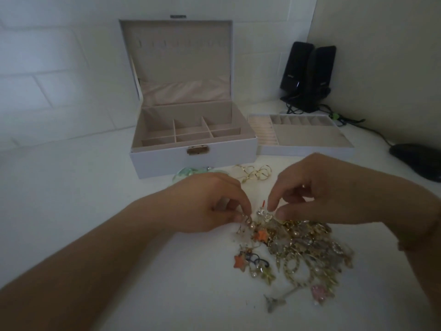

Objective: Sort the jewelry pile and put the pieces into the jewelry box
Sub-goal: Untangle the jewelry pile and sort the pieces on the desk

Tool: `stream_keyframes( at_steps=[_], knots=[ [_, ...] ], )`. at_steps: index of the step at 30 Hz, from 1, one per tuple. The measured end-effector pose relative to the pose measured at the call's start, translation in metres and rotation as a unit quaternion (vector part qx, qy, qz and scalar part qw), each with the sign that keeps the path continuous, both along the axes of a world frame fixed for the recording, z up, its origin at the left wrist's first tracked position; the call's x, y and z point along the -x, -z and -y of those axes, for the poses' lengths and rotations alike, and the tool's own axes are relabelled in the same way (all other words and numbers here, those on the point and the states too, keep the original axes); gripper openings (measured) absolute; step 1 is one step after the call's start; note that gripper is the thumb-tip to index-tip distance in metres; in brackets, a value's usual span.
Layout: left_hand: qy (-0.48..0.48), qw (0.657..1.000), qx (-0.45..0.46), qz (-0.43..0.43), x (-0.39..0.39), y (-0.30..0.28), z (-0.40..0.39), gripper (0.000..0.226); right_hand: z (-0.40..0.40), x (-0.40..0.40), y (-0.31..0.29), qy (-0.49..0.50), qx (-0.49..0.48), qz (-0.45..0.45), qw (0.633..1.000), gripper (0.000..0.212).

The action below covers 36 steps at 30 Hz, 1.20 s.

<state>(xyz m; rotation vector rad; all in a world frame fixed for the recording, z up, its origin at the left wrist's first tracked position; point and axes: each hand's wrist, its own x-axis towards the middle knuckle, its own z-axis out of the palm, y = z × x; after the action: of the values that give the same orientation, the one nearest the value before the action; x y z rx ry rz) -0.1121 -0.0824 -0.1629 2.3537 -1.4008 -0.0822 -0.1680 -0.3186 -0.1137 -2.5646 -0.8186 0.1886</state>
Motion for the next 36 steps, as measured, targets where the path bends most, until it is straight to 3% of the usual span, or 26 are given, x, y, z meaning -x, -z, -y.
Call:
stream_keyframes(
  at_steps=[4,7,13,16,20,22,28,36],
  knots=[
    [0.0,1.0,-0.005,-0.006,-0.003,-0.002,-0.004,0.015,-0.005,-0.001,0.009,0.012,0.066,0.019,0.998,0.015],
    [0.015,1.0,-0.008,-0.023,-0.005,-0.003,-0.008,0.025,-0.008,0.0,0.011,0.035,0.066,0.058,0.996,0.016],
    [0.016,0.999,0.0,-0.033,-0.003,-0.002,-0.005,0.019,0.007,-0.006,0.003,0.095,0.02,0.064,0.993,0.007],
    [0.005,0.999,0.011,-0.04,-0.003,-0.001,-0.003,0.012,0.023,-0.01,-0.002,0.111,0.023,0.01,0.993,0.009],
    [-0.016,0.995,0.03,-0.094,-0.003,-0.002,-0.004,0.01,0.041,-0.011,-0.001,0.069,0.064,-0.146,0.985,0.011],
    [-0.032,0.991,0.046,-0.119,-0.004,-0.004,-0.004,0.009,0.042,-0.011,0.003,0.045,0.07,-0.179,0.98,0.015],
    [-0.026,0.979,0.115,-0.167,-0.003,-0.006,-0.003,0.01,0.034,-0.013,0.007,0.022,0.054,-0.182,0.981,0.021],
    [-0.021,0.976,0.129,-0.175,-0.003,-0.002,-0.003,0.02,0.029,-0.013,0.011,0.01,0.048,-0.171,0.984,0.008]
  ],
)
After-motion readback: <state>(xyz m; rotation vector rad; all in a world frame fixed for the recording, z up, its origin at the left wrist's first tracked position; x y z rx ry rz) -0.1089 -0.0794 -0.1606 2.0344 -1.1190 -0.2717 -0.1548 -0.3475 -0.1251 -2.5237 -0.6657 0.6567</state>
